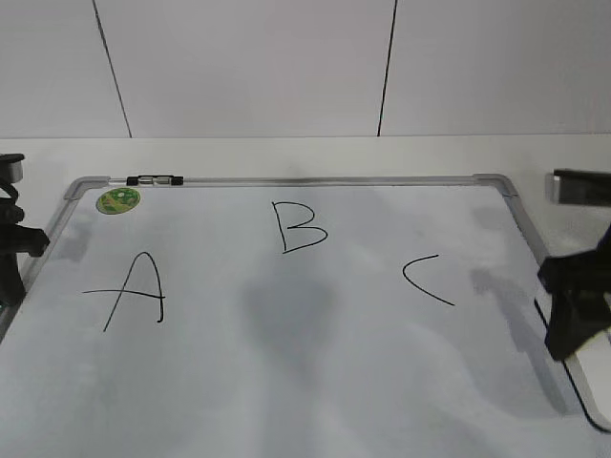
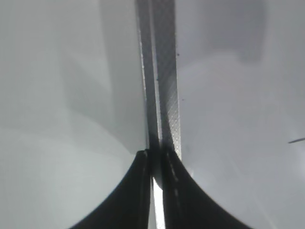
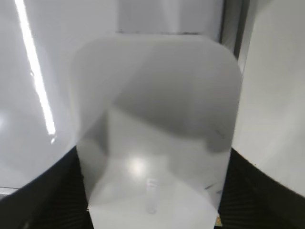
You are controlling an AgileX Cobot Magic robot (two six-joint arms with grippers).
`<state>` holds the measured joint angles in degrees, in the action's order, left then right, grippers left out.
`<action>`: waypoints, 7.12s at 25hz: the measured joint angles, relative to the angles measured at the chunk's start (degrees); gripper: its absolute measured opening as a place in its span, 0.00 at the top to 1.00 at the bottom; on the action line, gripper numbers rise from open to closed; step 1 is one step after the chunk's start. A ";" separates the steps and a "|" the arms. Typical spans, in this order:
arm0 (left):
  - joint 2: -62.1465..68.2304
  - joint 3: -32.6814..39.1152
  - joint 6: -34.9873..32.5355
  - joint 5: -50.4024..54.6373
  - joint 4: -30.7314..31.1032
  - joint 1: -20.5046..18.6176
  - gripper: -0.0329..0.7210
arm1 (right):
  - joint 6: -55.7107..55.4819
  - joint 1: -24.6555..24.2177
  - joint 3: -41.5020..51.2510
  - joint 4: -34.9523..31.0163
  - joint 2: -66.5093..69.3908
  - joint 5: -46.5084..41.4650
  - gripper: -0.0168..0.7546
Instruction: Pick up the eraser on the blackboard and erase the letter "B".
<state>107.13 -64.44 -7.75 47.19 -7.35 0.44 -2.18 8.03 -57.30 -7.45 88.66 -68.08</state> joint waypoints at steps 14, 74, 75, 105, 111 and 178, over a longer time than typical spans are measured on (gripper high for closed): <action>0.00 -0.11 0.00 0.24 -0.07 0.00 0.93 | -1.68 12.10 -29.28 5.50 12.11 -1.96 0.28; 0.21 -0.19 0.00 4.26 -0.73 0.00 0.93 | -0.60 22.61 -70.82 6.31 53.52 -2.30 0.28; 0.21 -0.19 0.00 4.26 -0.80 0.00 0.93 | -0.74 21.96 -70.82 6.31 53.52 -2.07 0.28; 0.21 -0.19 0.00 4.49 -0.53 0.00 0.93 | 0.17 31.21 -70.82 7.05 53.82 -0.93 0.28; 0.21 -0.19 0.00 4.60 -0.48 0.00 0.93 | 0.50 31.31 -70.82 7.05 53.82 -0.93 0.28; 0.21 -0.19 0.00 4.70 -0.46 0.00 0.93 | -1.20 20.58 -74.26 2.07 54.87 -1.65 0.28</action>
<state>107.34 -64.63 -7.75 51.89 -7.81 0.44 -3.38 28.61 -131.56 -5.38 143.54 -69.72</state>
